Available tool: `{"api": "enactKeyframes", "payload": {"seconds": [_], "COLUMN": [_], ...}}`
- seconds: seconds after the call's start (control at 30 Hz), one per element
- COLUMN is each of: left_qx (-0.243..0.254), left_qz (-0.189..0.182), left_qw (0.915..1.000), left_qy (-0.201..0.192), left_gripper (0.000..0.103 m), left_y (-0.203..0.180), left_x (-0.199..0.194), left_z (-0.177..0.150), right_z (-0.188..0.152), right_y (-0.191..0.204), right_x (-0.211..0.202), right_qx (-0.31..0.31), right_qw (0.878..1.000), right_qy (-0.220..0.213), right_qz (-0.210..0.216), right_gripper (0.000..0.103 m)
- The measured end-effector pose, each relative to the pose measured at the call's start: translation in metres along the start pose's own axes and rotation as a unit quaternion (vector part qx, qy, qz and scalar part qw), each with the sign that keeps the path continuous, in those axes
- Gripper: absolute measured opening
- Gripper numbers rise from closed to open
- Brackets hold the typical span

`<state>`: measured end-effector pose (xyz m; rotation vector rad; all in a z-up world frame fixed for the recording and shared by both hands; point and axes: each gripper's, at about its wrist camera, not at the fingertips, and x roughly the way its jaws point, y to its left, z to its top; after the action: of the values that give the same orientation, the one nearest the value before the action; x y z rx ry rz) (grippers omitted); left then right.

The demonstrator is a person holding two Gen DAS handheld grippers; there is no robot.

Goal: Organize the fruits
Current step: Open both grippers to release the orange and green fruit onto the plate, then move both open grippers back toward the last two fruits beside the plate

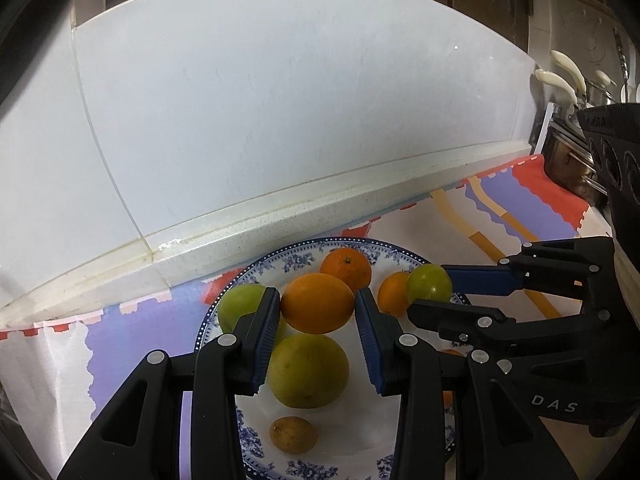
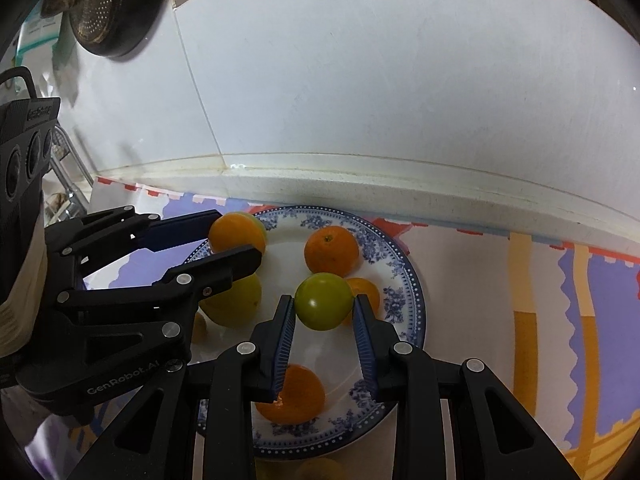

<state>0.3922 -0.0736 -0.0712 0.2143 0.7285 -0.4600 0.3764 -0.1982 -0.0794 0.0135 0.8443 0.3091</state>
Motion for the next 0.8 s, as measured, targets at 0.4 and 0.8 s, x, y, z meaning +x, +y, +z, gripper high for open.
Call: {"api": "enactKeyframes", "payload": {"seconds": [0.4,0.8], "left_qx": [-0.014,-0.041], "left_qz": [0.024,0.052], "left_qw": [0.9994,0.9957], "left_qy": [-0.021,-0.065], "left_gripper": [0.044,0.065], "left_y": [0.0,-0.011], "left_x": [-0.027,-0.096], "left_z": [-0.003,-0.006], "right_z": [-0.001,-0.005], "right_y": [0.004,0.016], "right_x": [-0.018,-0.074], "right_qx": [-0.007,-0.02], "right_qw": [1.0,0.997], "right_qy": [-0.02,-0.067], "right_qz": [-0.01,-0.014], "right_gripper": [0.036,0.036]}}
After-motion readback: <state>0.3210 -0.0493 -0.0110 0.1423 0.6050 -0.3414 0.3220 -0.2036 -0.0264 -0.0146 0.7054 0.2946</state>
